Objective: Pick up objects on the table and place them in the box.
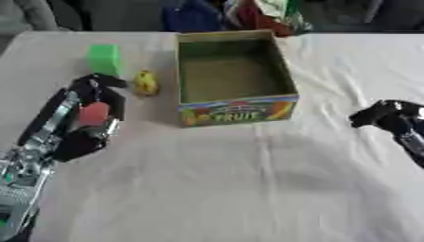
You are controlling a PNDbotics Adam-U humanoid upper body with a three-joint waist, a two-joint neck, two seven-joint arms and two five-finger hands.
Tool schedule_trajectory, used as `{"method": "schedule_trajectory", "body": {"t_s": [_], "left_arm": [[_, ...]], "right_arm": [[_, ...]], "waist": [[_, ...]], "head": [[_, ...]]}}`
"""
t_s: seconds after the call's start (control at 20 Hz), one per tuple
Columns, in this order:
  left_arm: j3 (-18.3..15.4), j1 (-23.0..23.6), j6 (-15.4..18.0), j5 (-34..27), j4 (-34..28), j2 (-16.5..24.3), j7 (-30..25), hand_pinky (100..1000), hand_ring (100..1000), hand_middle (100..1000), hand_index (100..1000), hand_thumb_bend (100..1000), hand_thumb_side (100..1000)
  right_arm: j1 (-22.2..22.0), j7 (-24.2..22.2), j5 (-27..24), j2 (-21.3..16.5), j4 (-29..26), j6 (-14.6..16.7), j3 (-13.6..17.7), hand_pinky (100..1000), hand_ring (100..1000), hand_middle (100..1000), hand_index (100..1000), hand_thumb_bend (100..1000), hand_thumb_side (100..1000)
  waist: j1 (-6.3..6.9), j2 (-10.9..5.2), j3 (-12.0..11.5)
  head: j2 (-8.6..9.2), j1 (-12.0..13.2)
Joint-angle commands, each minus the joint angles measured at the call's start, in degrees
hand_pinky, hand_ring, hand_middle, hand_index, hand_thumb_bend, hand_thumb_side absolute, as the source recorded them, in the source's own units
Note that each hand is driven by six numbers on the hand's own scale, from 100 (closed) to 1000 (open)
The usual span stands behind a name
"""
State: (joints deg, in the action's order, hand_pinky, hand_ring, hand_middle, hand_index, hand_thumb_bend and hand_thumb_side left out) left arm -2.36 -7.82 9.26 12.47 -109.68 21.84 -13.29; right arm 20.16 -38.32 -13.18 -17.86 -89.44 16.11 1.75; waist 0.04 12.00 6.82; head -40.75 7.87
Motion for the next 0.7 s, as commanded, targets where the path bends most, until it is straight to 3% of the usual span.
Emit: {"method": "schedule_trajectory", "body": {"t_s": [0.05, 0.2, 0.7], "left_arm": [[-0.87, -0.33, 0.34, 1.03, -1.66, 2.79, -0.05, 666, 668, 727, 815, 100, 446], [-1.24, -0.21, 0.69, 2.78, -2.52, 5.69, -0.5, 674, 675, 731, 828, 291, 481], [-1.76, -0.62, 0.56, 9.98, -3.42, 18.42, 0.0, 695, 688, 742, 847, 493, 488]], "right_arm": [[0.55, 0.09, 0.06, -0.85, -1.04, 0.08, 0.4, 730, 745, 592, 661, 100, 556], [0.51, 0.1, 0.21, -1.02, -0.97, 0.09, 0.46, 730, 745, 592, 661, 100, 557], [0.24, 0.1, 0.51, -1.45, -0.81, 0.09, 0.48, 730, 745, 592, 662, 100, 558]], "waist": [[0.08, -0.99, 0.1], [0.21, -1.05, 0.12], [0.74, -1.39, 0.11]], "head": [[0.14, -0.19], [0.12, -0.34], [-0.02, -0.92]]}}
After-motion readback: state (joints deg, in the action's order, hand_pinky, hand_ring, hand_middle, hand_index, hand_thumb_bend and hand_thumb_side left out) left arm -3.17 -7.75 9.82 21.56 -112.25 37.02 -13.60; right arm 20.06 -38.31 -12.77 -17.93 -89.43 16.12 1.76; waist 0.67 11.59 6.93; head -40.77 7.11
